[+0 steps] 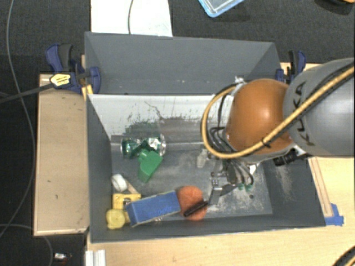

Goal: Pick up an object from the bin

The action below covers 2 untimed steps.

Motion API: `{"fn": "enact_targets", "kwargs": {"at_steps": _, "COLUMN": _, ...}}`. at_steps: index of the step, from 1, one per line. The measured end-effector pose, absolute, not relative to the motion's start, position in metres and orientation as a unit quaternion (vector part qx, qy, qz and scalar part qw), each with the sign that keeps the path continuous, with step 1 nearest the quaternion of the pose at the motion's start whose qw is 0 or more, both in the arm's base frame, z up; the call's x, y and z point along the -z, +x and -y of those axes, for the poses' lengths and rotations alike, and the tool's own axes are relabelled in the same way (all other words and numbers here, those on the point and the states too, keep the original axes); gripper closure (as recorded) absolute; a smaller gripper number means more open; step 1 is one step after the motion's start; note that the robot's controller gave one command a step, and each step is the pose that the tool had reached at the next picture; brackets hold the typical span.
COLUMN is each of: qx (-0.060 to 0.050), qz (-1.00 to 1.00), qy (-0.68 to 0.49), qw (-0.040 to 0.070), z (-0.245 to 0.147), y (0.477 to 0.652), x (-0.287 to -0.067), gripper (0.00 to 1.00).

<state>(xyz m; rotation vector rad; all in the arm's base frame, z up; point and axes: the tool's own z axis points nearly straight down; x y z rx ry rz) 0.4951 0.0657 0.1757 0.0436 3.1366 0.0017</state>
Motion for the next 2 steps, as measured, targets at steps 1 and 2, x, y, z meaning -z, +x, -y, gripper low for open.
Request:
{"fn": "enact_targets", "kwargs": {"at_steps": 1, "qx": 0.000, "qz": -0.999, "qy": 0.039, "qw": 0.006, "z": -0.077, "y": 0.479, "x": -0.171, "gripper": 0.00}}
{"fn": "enact_targets", "kwargs": {"at_steps": 2, "qx": 0.001, "qz": -0.998, "qy": 0.056, "qw": 0.007, "z": -0.097, "y": 0.499, "x": -0.163, "gripper": 0.00}}
